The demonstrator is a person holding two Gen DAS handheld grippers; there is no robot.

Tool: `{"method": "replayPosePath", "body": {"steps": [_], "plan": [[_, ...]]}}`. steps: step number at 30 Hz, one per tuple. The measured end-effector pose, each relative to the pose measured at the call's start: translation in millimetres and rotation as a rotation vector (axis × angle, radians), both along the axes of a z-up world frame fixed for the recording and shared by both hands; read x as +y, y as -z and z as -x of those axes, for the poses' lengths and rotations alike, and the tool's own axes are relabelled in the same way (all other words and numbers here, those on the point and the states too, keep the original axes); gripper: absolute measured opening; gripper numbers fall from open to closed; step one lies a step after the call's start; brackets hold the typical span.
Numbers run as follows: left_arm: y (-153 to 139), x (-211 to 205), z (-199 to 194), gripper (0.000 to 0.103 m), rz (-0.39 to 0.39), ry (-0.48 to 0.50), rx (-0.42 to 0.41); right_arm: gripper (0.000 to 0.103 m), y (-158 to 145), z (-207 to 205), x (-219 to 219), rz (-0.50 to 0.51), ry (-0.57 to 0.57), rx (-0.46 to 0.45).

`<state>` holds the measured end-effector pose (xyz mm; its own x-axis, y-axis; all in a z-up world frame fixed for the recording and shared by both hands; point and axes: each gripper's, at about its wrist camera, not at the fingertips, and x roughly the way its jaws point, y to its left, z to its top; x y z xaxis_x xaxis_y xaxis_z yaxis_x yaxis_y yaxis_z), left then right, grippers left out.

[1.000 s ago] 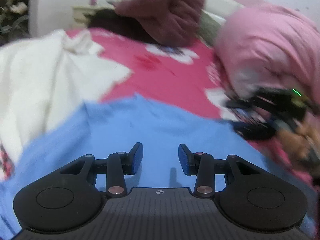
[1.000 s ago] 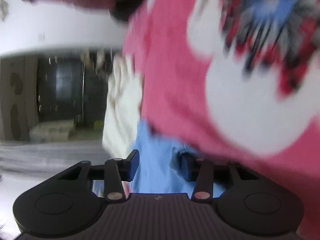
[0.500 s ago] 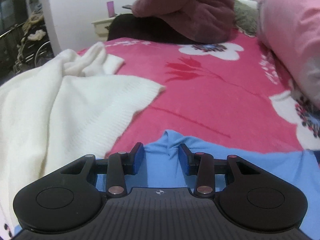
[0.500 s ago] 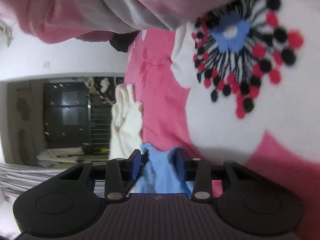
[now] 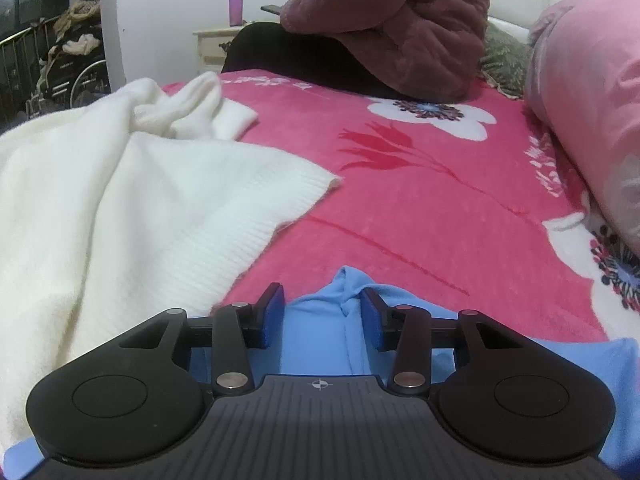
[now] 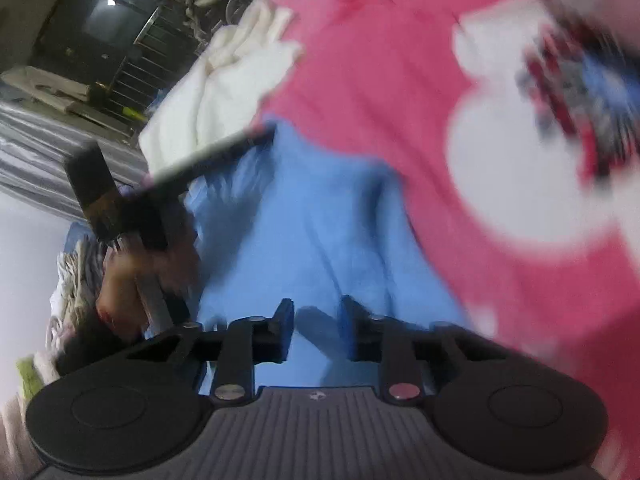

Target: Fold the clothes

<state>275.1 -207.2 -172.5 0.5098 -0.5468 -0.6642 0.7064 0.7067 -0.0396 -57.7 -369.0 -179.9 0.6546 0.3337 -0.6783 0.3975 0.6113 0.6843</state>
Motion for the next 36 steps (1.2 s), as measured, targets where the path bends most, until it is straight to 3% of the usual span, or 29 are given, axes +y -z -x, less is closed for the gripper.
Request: {"method": "replayPosePath", "body": {"steps": [4, 8, 12, 13, 22, 24, 26, 28, 30, 32, 36], "plan": [[-0.3, 1.3, -4.4, 0.044, 0.017, -0.003, 0.025, 0.024, -20.8, 12.1, 17.1, 0.084, -0.088, 0.054], [-7.5, 6.3, -5.0, 0.044, 0.027, -0.018, 0.045, 0.027, -51.4, -15.9, 19.0, 0.295, -0.14, -0.023], [-28.0, 28.1, 7.7, 0.044, 0.055, -0.041, -0.01, 0.027, -61.0, -39.7, 9.4, 0.403, -0.113, -0.077], [-26.8, 31.0, 18.7, 0.044, 0.044, -0.009, -0.006, 0.027, -60.1, -44.8, 6.0, 0.426, -0.1, -0.084], [-15.4, 56.5, 117.4, 0.044, -0.052, 0.275, 0.032, 0.025, -30.4, -89.1, -24.6, 0.344, -0.052, -0.162], [-7.8, 57.6, 120.1, 0.044, -0.067, 0.26, 0.029, 0.025, -19.0, -92.5, -35.7, 0.349, -0.007, -0.115], [-7.4, 59.5, 119.0, 0.044, -0.048, 0.25, 0.039, 0.013, -9.8, -87.3, -55.8, 0.273, 0.072, -0.099], [-7.1, 61.4, 118.0, 0.044, -0.029, 0.242, 0.049, 0.018, -9.1, -82.7, -67.8, 0.238, 0.12, -0.108], [-5.7, 62.1, 118.3, 0.044, -0.028, 0.247, 0.043, 0.018, -25.6, -81.6, -61.8, 0.282, 0.098, -0.168], [-4.5, 64.3, 120.7, 0.044, -0.027, 0.244, 0.037, 0.018, -31.4, -92.4, -54.6, 0.253, 0.049, -0.203], [-5.3, 65.2, 121.7, 0.044, -0.024, 0.234, 0.038, 0.018, -16.5, -137.5, -41.8, 0.207, -0.073, -0.182]]}}
